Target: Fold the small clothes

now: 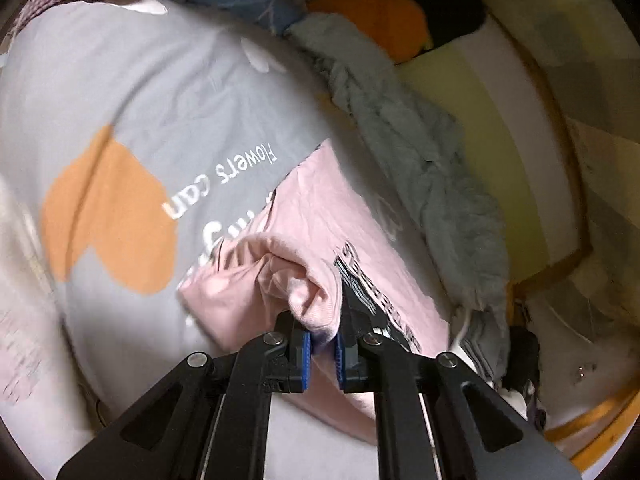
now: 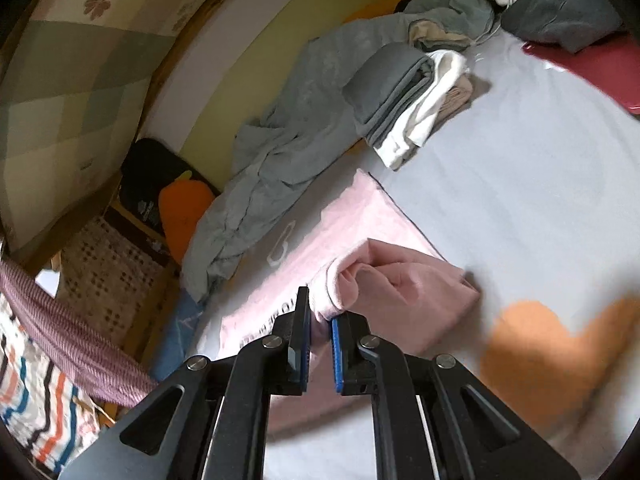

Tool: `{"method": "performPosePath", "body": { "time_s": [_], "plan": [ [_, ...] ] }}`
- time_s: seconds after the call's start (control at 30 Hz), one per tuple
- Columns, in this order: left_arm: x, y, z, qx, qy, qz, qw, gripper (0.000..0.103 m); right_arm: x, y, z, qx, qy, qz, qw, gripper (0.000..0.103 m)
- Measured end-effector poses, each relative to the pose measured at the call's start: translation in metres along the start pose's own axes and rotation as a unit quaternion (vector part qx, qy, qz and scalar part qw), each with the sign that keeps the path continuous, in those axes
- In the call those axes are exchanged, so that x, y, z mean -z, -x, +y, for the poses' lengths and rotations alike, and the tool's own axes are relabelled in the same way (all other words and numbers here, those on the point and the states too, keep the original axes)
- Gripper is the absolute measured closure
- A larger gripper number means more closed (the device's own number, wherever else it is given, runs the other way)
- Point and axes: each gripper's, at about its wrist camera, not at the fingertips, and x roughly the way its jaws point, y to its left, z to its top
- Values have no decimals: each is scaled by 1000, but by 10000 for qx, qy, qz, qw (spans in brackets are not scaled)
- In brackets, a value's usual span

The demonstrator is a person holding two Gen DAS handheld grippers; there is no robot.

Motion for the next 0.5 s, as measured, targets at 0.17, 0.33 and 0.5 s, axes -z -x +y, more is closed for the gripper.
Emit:
{"method": "performPosePath", "body": {
  "time_s": [0.17,0.33,0.5],
  "plan": [
    [-16,-46,-8,-280,93,83,9995,95,-18,-58,-5,263,-313,179,9990,95],
    [-26,-75,-9,-285,191,251,9991,95,-29,-93,-13,478,-471,266,9974,95],
    [-31,-88,-13,-364,52,267,9990,95,-35,-115,-19,653,-266,389,9968,95]
  ]
}}
